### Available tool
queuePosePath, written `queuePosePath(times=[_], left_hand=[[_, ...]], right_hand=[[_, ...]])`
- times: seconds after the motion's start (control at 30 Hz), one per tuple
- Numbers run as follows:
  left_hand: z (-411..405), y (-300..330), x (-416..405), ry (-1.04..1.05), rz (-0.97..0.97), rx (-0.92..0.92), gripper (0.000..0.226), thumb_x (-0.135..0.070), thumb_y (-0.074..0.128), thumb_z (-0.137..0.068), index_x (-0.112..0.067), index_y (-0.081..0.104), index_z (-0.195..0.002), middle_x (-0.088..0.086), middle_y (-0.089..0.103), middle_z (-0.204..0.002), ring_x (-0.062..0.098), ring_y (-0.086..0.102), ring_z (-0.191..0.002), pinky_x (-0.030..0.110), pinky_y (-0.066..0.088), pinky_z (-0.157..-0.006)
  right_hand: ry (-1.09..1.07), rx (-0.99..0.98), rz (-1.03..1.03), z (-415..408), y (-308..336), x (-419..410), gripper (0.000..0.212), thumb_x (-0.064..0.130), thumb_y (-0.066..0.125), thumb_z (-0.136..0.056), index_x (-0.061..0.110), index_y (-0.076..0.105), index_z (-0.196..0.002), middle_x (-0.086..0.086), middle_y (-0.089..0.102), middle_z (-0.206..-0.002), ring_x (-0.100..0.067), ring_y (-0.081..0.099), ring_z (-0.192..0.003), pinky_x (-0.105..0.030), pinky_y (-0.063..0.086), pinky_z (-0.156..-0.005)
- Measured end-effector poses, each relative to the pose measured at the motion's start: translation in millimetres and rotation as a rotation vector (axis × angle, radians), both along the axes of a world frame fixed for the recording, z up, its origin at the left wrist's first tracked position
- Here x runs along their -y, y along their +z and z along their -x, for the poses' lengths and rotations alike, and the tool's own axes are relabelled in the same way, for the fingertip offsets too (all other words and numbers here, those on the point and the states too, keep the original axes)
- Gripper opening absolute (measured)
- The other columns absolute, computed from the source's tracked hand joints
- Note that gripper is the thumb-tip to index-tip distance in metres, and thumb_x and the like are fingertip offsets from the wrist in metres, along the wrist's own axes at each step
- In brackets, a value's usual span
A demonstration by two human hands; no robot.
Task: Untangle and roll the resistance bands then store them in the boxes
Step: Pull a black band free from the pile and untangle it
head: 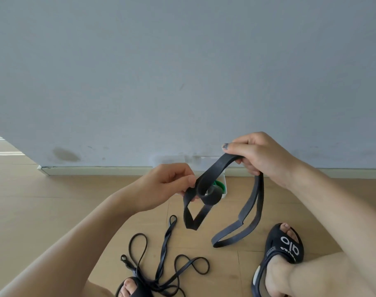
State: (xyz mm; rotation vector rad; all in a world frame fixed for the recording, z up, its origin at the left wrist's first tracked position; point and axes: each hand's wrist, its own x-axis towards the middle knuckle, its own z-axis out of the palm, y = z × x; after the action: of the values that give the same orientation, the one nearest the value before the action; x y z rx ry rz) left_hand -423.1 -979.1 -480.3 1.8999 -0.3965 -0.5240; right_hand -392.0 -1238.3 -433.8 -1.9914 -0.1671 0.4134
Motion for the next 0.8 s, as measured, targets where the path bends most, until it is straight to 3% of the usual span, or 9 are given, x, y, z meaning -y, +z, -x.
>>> queuePosePath(times=[0.07, 0.17, 0.3, 0.47, 0.53, 0.7, 0.8], left_hand=[[0, -3, 2, -0.036, -0.013, 0.004, 0.026, -0.037, 0.063, -0.099, -0.011, 0.061, -0.099, 0.003, 0.072, -0.095, 0.018, 0.07, -0.096, 0.035, 0.055, -0.092], [-5, -9, 9, 0.021, -0.154, 0.183, 0.039, -0.05, 0.074, -0.085, -0.02, 0.055, -0.099, -0.006, 0.069, -0.098, 0.016, 0.068, -0.101, 0.028, 0.052, -0.09], [-14, -14, 21, 0.094, -0.183, 0.295, 0.018, -0.023, 0.074, -0.093, -0.017, 0.058, -0.095, -0.008, 0.069, -0.093, 0.014, 0.068, -0.099, 0.028, 0.054, -0.084], [-22, -9, 13, 0.09, -0.112, 0.29, 0.011, -0.005, 0.066, -0.097, -0.012, 0.06, -0.093, -0.001, 0.072, -0.093, 0.014, 0.07, -0.097, 0.024, 0.052, -0.099], [-21, -8, 17, 0.111, -0.108, 0.301, 0.013, -0.003, 0.063, -0.097, -0.013, 0.058, -0.091, -0.001, 0.072, -0.091, 0.012, 0.069, -0.095, 0.021, 0.051, -0.096], [-21, -18, 18, 0.083, -0.227, 0.395, 0.005, -0.018, 0.065, -0.089, -0.019, 0.061, -0.086, -0.008, 0.066, -0.089, 0.018, 0.062, -0.092, 0.041, 0.05, -0.086], [-22, -17, 16, 0.107, -0.269, 0.423, 0.015, -0.021, 0.064, -0.092, -0.02, 0.058, -0.078, -0.007, 0.063, -0.093, 0.023, 0.058, -0.082, 0.033, 0.046, -0.066]], right_hand=[[0.001, -0.029, -0.036, -1, 2, -1, 0.049, 0.029, 0.062, -0.101, 0.015, 0.049, -0.057, -0.001, 0.024, -0.051, -0.02, 0.019, -0.05, -0.04, 0.016, -0.057], [0.037, -0.056, -0.079, -2, 2, -6, 0.047, 0.027, 0.06, -0.102, 0.015, 0.046, -0.058, -0.002, 0.023, -0.053, -0.02, 0.019, -0.05, -0.032, 0.019, -0.052], [0.034, -0.069, -0.112, -3, 2, -10, 0.044, 0.026, 0.058, -0.103, -0.005, 0.052, -0.072, -0.002, 0.022, -0.053, -0.018, 0.019, -0.049, -0.03, 0.022, -0.05], [-0.084, -0.048, -0.104, -11, 6, -2, 0.046, 0.028, 0.059, -0.103, 0.011, 0.051, -0.062, 0.001, 0.025, -0.048, -0.019, 0.022, -0.047, -0.033, 0.024, -0.053], [-0.104, -0.039, -0.11, -14, 5, -1, 0.046, 0.029, 0.058, -0.103, 0.012, 0.052, -0.061, 0.002, 0.026, -0.047, -0.019, 0.022, -0.047, -0.034, 0.024, -0.054], [-0.11, -0.015, -0.115, -16, 3, -6, 0.046, 0.036, 0.063, -0.095, -0.002, 0.056, -0.071, -0.01, 0.029, -0.059, -0.02, 0.023, -0.049, -0.036, 0.022, -0.054], [-0.132, -0.002, -0.086, -17, 5, -2, 0.042, 0.032, 0.063, -0.097, 0.009, 0.058, -0.063, 0.001, 0.033, -0.05, -0.018, 0.026, -0.048, -0.036, 0.022, -0.056]])
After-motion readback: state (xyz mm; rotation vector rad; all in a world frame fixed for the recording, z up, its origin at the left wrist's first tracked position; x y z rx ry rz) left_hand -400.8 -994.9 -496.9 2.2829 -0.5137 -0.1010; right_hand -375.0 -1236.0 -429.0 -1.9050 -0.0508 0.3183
